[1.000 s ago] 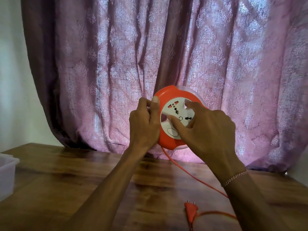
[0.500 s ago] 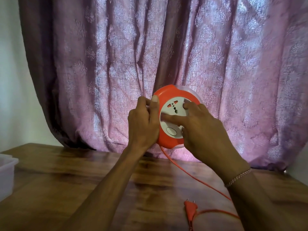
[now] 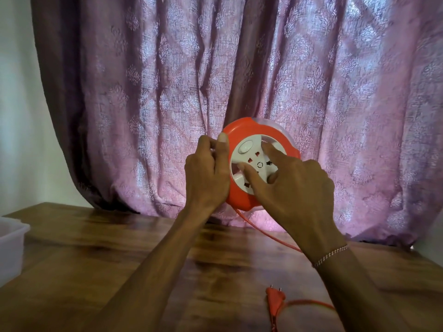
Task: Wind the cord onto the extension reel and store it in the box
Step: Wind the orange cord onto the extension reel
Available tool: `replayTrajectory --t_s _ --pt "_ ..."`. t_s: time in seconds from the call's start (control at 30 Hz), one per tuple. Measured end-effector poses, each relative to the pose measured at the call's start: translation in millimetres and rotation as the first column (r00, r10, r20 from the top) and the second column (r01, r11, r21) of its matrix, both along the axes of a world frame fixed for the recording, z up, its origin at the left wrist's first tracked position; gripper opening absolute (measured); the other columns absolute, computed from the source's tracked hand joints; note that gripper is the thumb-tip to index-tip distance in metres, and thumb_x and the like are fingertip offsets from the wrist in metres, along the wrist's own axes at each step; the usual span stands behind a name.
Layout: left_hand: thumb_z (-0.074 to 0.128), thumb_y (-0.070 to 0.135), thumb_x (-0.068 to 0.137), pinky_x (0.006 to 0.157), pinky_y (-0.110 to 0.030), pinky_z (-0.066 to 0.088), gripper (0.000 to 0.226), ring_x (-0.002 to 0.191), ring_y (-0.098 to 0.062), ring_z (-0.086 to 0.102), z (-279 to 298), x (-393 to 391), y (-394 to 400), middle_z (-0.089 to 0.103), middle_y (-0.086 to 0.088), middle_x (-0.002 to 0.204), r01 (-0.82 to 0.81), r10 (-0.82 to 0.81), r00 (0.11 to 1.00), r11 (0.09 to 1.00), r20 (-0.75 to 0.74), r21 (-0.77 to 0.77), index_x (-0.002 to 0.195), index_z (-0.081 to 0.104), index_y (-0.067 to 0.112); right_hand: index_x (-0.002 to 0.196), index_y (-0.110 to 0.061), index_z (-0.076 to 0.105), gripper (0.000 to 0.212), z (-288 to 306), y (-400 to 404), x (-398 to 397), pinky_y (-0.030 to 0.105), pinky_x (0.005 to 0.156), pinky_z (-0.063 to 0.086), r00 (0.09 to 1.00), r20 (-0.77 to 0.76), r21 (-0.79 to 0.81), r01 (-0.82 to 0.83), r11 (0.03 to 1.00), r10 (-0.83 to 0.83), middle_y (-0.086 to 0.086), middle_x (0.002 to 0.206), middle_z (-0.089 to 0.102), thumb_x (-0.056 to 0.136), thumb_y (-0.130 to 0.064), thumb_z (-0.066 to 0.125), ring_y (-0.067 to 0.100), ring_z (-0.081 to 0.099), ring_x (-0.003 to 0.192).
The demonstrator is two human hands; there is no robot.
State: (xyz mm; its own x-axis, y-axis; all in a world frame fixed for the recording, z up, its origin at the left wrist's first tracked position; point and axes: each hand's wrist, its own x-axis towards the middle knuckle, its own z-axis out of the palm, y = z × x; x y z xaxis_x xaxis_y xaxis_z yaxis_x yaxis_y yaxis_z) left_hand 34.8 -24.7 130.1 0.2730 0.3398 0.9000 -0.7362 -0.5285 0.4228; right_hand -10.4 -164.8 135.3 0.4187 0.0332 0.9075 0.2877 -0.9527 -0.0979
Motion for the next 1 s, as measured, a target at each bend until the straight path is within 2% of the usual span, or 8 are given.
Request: replayTrajectory --t_s 0.13,0.27,0.37,0.5,0.63,0.8,0.9,1.0 --pt "0.038 0.043 0.101 0.047 -0.011 0.030 0.035 0.054 0.002 0.054 -1 1 -1 0.048 0.014 0.053 -0.008 0.008 1.000 1.000 -0.001 0.006 0.078 0.046 0.017 0.114 -0.033 0.069 0.054 6 -6 -2 0.027 0.057 0.040 0.978 0.208 -0.040 0.036 0.999 -0.027 0.002 0.078 0.075 0.080 -0.073 0.058 0.030 0.067 0.071" --pt "0.043 0.032 0.103 0.047 -0.007 0.033 0.032 0.053 0.012 0.054 1 -2 0 0.045 0.017 0.048 0.021 -0.021 1.000 1.000 -0.006 -0.012 0.078 0.046 0.012 0.101 -0.032 0.072 0.015 11 -18 0 0.037 0.060 0.052 0.969 0.157 -0.177 -0.160 0.971 0.189 -0.003 0.103 0.069 0.086 -0.036 0.069 0.024 0.055 0.096" --pt "0.043 0.029 0.103 0.046 -0.006 0.034 0.030 0.053 0.013 0.054 2 -4 1 0.047 0.015 0.051 0.023 -0.023 1.000 1.000 0.002 -0.010 0.079 0.046 0.011 0.108 -0.040 0.069 0.039 10 -20 3 0.042 0.065 0.055 0.960 -0.034 -0.291 -0.275 0.916 0.278 0.001 0.133 0.056 0.084 -0.011 0.064 0.028 0.045 0.117" --pt "0.042 0.033 0.103 0.045 -0.007 0.035 0.031 0.054 0.009 0.056 2 -2 2 0.049 0.015 0.055 0.020 -0.020 1.000 1.000 0.003 -0.005 0.080 0.046 0.012 0.121 -0.044 0.065 0.062 8 -13 4 0.042 0.072 0.053 0.979 -0.087 -0.367 -0.202 0.908 0.183 0.008 0.143 0.047 0.077 0.001 0.064 0.034 0.042 0.124" --pt "0.041 0.039 0.102 0.045 -0.010 0.033 0.032 0.054 0.003 0.055 1 2 3 0.049 0.014 0.055 -0.002 0.002 1.000 1.000 0.001 0.000 0.079 0.045 0.018 0.119 -0.046 0.065 0.063 6 -11 6 0.036 0.067 0.050 0.993 0.008 -0.377 -0.103 0.920 0.115 0.008 0.134 0.053 0.074 -0.003 0.068 0.033 0.048 0.115" --pt "0.041 0.040 0.101 0.046 -0.010 0.031 0.032 0.052 0.003 0.053 1 1 0 0.047 0.014 0.052 -0.015 0.015 1.000 1.000 0.012 0.002 0.078 0.046 0.017 0.121 -0.054 0.059 0.056 3 -9 4 0.036 0.065 0.050 0.992 0.053 -0.292 -0.093 0.952 0.113 0.007 0.119 0.059 0.075 -0.023 0.056 0.030 0.055 0.105" --pt "0.040 0.044 0.099 0.046 -0.017 0.029 0.035 0.048 -0.003 0.050 1 1 -1 0.046 0.011 0.050 -0.017 0.017 1.000 1.000 0.011 0.003 0.078 0.047 0.017 0.130 -0.054 0.051 0.055 0 -5 0 0.038 0.069 0.053 0.996 0.032 -0.144 -0.081 0.986 0.086 0.002 0.106 0.068 0.077 -0.048 0.060 0.030 0.063 0.096" --pt "0.040 0.043 0.101 0.047 -0.017 0.029 0.034 0.048 -0.002 0.050 1 0 -1 0.046 0.013 0.052 -0.025 0.025 1.000 1.000 0.006 0.006 0.080 0.047 0.016 0.131 -0.040 0.057 0.069 2 -3 4 0.042 0.071 0.057 0.995 0.065 0.048 -0.078 0.996 0.074 0.001 0.087 0.076 0.075 -0.079 0.048 0.032 0.069 0.086"
